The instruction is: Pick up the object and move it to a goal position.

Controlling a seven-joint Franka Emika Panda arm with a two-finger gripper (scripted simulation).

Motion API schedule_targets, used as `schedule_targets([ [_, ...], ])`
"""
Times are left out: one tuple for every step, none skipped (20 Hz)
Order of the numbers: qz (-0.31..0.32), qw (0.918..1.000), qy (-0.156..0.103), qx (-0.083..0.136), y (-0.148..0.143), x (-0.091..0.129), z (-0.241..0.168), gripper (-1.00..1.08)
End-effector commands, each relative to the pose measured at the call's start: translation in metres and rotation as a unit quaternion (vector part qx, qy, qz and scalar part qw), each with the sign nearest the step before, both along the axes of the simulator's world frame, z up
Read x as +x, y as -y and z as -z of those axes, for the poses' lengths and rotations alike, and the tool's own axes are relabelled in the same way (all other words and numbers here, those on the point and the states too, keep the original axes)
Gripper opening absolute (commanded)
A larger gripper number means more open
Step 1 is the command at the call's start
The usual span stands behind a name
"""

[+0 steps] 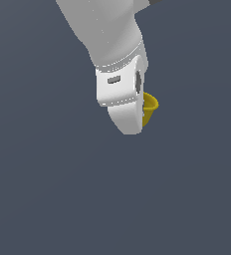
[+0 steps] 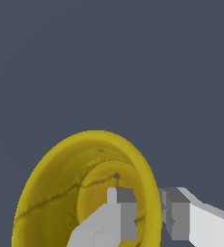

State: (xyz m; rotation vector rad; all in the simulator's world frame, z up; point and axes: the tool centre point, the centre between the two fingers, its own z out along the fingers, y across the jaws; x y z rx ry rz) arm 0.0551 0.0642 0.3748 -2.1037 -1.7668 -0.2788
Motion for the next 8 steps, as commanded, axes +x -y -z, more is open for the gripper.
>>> schedule_targets([
  [0.0, 1.0, 0.0, 0.0, -0.0017, -0.0015, -0.0125, -1.0],
  [0.001, 1.0, 0.0, 0.001, -0.0017, -0.0017, -0.0154, -1.0],
  [0.001, 1.0, 0.0, 0.001, -0.0022, -0.0018, -0.0175, -1.0],
  [0.001, 1.0, 0.0, 0.001, -0.0025, -0.0017, -0.0189, -1.0],
  [0.001, 1.0, 0.0, 0.001, -0.0022, -0.0015, -0.0196, -1.0],
  [0.001, 1.0, 0.0, 0.001, -0.0023, -0.0012, -0.0196, -1.0],
  [0.001, 1.0, 0.0, 0.001, -0.0023, -0.0009, -0.0189, -1.0],
  [0.001, 1.0, 0.0, 0.001, -0.0023, -0.0007, -0.0186, -1.0],
])
